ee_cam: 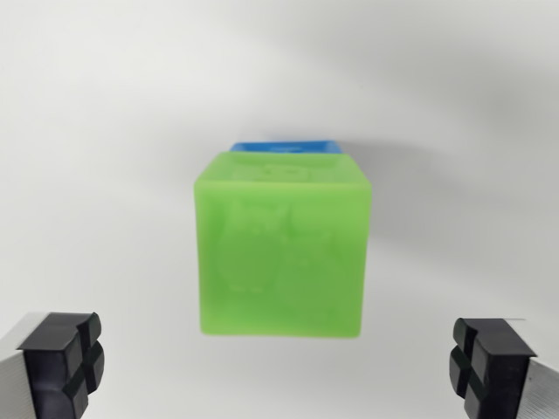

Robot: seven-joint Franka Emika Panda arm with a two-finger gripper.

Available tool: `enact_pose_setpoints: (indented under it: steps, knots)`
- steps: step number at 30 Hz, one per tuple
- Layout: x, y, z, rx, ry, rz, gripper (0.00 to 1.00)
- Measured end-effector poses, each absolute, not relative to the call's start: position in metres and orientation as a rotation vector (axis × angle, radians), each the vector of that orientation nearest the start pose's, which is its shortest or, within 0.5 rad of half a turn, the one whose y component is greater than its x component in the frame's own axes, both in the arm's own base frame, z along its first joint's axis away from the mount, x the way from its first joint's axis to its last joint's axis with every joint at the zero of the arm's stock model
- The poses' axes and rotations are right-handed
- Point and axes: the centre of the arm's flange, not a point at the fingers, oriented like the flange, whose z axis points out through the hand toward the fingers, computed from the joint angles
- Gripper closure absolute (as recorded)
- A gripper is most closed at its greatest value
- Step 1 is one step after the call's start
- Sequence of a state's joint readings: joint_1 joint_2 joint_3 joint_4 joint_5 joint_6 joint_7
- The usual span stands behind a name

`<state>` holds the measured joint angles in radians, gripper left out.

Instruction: Stack cube

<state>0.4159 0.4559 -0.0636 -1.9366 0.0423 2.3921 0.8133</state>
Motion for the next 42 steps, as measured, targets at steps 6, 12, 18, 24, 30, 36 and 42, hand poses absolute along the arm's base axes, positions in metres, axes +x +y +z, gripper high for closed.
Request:
enact_pose_setpoints:
  steps: [6, 12, 18, 24, 30, 36, 42]
  knots:
    - [0.584, 0.217, 0.272, -3.048, 0.754, 0.0, 0.0]
    - [0.584, 0.217, 0.298, -3.047, 0.753, -0.001, 0.0]
    - [0.584, 0.217, 0.324, -3.047, 0.752, 0.0, 0.0]
    - [0.584, 0.217, 0.35, -3.046, 0.752, -0.001, 0.0]
    - [0.584, 0.217, 0.374, -3.045, 0.751, 0.0, 0.0]
    - [0.584, 0.218, 0.397, -3.045, 0.751, 0.001, 0.0]
    - [0.584, 0.218, 0.419, -3.045, 0.751, 0.0, 0.0]
